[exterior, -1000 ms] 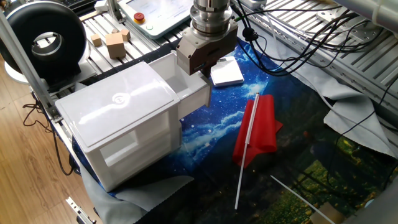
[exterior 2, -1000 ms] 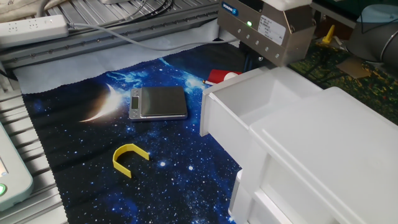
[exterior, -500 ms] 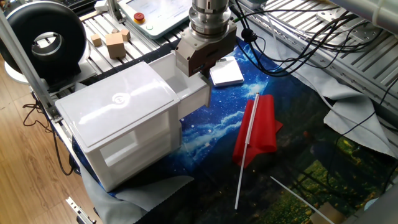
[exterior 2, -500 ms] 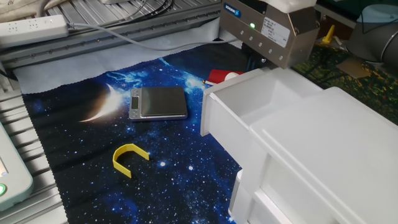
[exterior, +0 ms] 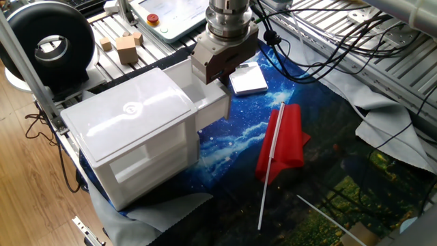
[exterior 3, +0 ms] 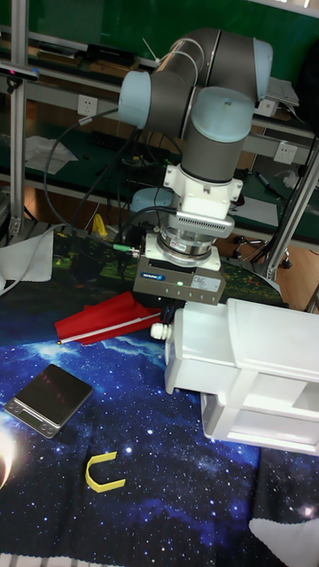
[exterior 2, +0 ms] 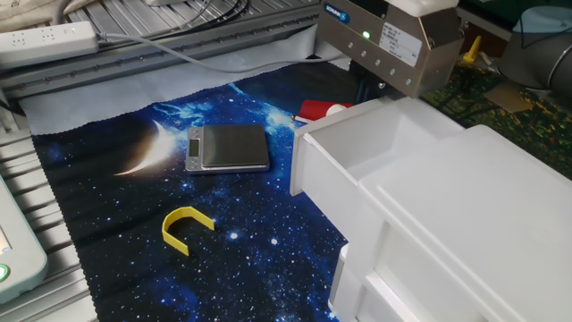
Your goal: Use the gripper to push and close the drawer
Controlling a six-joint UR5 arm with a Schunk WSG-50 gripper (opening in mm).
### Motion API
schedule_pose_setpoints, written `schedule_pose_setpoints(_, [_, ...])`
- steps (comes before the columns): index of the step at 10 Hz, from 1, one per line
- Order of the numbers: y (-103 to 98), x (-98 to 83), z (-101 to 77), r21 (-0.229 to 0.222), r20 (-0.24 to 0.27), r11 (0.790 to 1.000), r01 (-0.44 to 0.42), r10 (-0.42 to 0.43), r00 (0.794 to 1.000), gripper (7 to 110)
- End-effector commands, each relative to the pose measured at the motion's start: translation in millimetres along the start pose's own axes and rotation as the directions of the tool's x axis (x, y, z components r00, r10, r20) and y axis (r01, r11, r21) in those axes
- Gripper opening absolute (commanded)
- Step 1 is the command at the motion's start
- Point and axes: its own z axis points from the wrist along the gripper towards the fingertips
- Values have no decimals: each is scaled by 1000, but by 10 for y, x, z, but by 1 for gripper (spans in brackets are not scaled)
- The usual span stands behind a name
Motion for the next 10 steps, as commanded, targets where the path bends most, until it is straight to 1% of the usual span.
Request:
schedule_pose_setpoints(1, [38,-4,-25,-6,6,1000,14,-14,1000,7])
schedule_pose_setpoints(5, [140,1,6,-16,21,999,32,-32,999,7])
schedule_pose_setpoints(10, [233,42,31,-16,29,999,35,-35,999,7])
